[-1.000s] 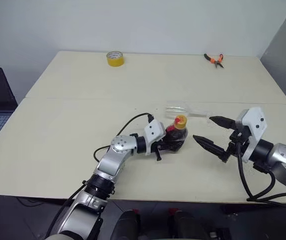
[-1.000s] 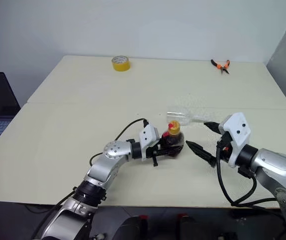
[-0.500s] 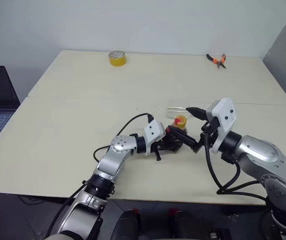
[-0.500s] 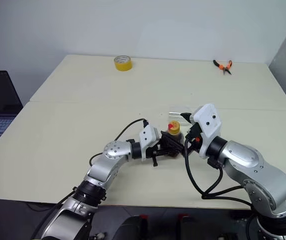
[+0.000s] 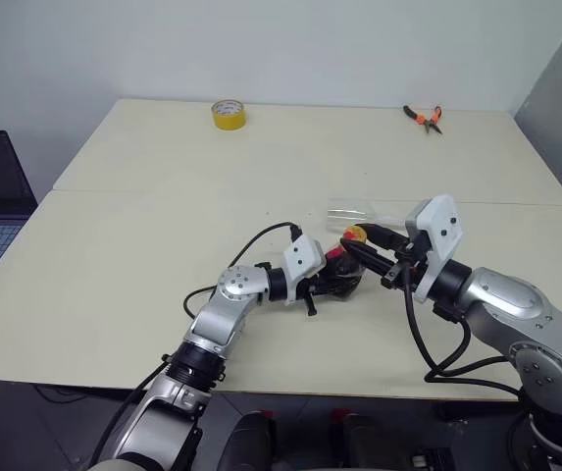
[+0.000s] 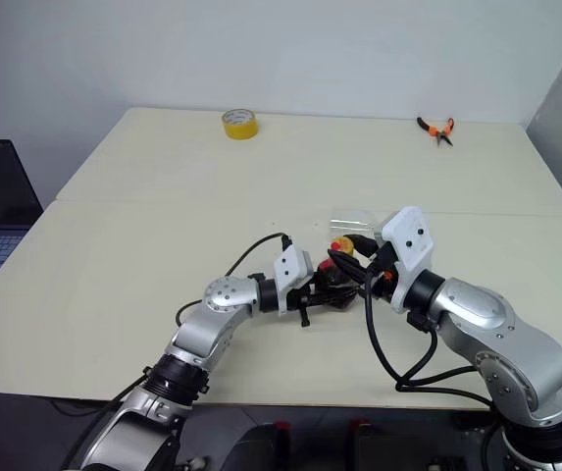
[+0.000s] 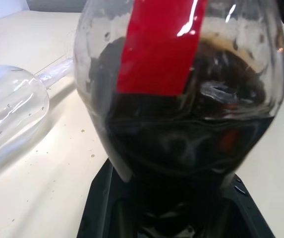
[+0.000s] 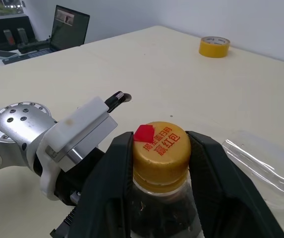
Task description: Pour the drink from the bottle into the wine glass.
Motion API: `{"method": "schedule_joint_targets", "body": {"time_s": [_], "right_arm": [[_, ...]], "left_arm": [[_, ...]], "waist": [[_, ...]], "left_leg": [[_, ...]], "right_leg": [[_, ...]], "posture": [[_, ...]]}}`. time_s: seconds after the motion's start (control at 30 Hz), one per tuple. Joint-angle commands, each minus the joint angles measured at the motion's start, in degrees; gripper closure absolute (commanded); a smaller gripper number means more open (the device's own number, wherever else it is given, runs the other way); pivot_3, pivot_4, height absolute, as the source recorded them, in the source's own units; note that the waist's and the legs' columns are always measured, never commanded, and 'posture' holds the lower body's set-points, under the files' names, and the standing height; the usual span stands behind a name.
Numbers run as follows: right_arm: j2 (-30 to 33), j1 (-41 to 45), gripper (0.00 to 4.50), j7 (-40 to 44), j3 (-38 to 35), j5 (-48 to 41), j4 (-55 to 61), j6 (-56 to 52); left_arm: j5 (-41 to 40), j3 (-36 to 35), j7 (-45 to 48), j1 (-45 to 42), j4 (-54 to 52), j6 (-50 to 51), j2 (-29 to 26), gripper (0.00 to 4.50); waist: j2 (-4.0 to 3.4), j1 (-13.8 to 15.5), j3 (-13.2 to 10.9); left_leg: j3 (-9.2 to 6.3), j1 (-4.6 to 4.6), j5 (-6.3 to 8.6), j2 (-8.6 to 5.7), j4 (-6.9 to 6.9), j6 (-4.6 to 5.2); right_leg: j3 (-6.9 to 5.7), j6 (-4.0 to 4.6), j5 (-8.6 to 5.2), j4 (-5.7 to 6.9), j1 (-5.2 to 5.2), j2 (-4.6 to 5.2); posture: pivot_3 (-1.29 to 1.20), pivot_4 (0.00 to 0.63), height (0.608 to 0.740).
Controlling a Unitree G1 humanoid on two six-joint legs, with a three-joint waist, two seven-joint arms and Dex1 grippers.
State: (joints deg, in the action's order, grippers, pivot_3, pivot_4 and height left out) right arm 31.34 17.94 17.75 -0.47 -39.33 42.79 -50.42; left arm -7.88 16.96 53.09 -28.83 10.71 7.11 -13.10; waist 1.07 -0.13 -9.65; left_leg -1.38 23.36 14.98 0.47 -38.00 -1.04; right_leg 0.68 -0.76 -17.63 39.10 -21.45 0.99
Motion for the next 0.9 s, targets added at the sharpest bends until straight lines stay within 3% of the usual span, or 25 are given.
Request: {"method": "schedule_joint_targets", "body": {"time_s": [0.03,0.3,0.5,0.67,0.9], "right_arm": [[-1.9,-0.2,3.25,0.1,-1.9,-1.8,1.1,1.6],[-11.8,-1.1,3.26,-2.2,-6.5,-12.2,0.6,2.1],[-12.8,-1.8,3.27,-5.9,-7.6,-15.0,1.1,2.7],[-6.2,-7.5,3.27,-7.1,-12.1,-2.8,0.4,8.5],[-2.2,-24.5,3.28,-0.1,-17.0,9.2,-5.2,21.4]], "left_arm": [[-0.7,-0.6,-0.1,-0.7,-2.0,-1.5,0.5,3.60],[-0.7,-0.6,-0.2,-0.6,-2.0,-1.5,0.6,3.62],[-0.5,-0.6,-0.2,-0.3,-2.2,-1.5,0.8,3.64],[-0.7,-1.1,-0.4,-0.4,-2.2,-1.4,0.7,3.64],[-1.8,-1.4,0.2,-0.3,-2.7,-1.4,0.8,3.65]], "waist": [[0.00,0.0,0.0],[-0.01,0.0,0.0],[-0.01,0.0,0.0],[-0.01,0.2,0.0],[-0.04,-0.1,0.0]], "left_leg": [[0.00,0.00,0.00,0.00,0.00,0.00],[0.00,0.00,0.00,0.01,0.00,0.00],[0.00,0.00,0.00,0.01,0.00,0.00],[-0.01,0.02,0.00,-0.02,0.00,0.00],[0.03,-0.03,0.00,0.02,0.04,0.00]], "right_leg": [[0.00,0.00,0.00,0.00,0.00,0.00],[0.01,0.00,0.00,0.02,-0.01,0.00],[0.00,0.00,0.00,0.02,-0.01,0.00],[-0.02,0.00,0.00,-0.02,0.00,0.01],[0.04,-0.01,0.00,0.02,0.00,-0.04]], "posture": [[0.00,0.150,0.740],[0.00,0.150,0.740],[0.00,0.150,0.740],[0.00,0.150,0.740],[0.00,0.150,0.740]]}}
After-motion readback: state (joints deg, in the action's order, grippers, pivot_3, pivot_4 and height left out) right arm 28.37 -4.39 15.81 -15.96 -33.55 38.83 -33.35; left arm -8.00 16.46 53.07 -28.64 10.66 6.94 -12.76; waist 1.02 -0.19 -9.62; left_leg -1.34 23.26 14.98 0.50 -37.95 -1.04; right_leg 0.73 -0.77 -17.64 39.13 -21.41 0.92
